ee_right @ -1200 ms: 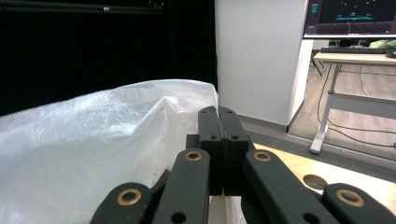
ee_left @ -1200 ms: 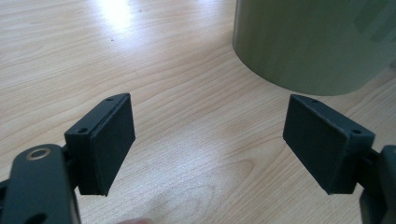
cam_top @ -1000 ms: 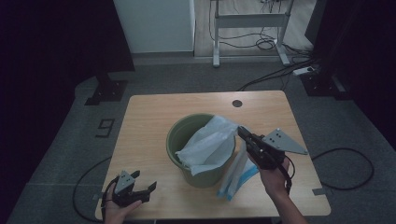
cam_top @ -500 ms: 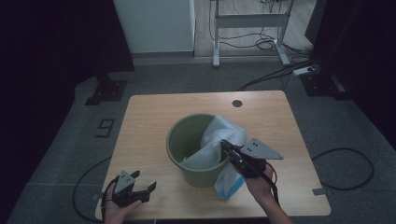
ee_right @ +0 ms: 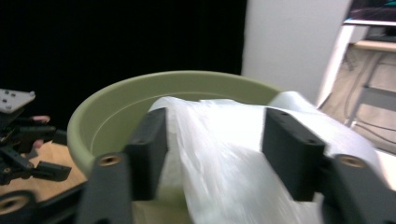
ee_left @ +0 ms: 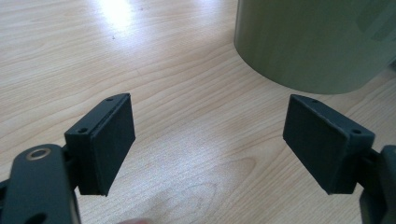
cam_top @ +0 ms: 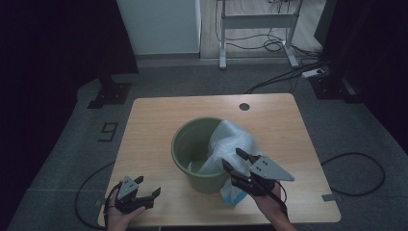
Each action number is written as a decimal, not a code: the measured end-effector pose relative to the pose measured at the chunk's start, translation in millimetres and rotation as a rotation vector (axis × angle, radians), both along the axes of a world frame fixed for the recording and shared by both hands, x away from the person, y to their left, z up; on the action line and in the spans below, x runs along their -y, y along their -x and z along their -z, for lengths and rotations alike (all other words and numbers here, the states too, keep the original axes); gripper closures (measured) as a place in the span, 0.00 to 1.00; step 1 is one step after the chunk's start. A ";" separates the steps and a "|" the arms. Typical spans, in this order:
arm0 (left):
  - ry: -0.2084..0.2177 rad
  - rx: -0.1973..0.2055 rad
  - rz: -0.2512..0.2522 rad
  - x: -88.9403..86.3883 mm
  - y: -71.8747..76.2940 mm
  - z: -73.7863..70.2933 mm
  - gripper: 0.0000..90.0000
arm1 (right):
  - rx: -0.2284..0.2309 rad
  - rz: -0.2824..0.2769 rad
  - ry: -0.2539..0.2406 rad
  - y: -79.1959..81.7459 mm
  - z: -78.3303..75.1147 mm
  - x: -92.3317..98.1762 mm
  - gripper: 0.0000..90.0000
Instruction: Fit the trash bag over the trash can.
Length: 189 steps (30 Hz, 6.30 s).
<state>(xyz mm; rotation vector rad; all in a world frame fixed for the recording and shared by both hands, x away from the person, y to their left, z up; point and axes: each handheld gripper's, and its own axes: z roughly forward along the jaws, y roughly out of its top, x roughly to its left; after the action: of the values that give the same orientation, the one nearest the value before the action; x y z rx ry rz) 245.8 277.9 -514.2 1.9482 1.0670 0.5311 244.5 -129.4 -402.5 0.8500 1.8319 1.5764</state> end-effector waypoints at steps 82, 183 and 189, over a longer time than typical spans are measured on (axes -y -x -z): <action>0.086 0.261 0.048 141.1 6.0 -143.1 0.16 | 0.012 0.018 0.105 -19.3 -42.2 -19.5 0.99; 0.126 0.338 -0.034 93.2 15.3 -141.9 0.44 | 0.050 0.126 -0.014 -5.0 -30.1 -5.8 0.96; 0.143 0.318 0.063 111.7 10.6 -150.7 0.36 | 0.046 0.114 -0.026 -6.4 -37.2 -3.3 0.96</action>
<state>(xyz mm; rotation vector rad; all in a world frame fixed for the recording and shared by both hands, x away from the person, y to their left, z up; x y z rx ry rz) 235.3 166.2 -363.6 1.6980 0.8160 0.6838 250.9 -126.1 -365.3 0.9061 1.7041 1.5381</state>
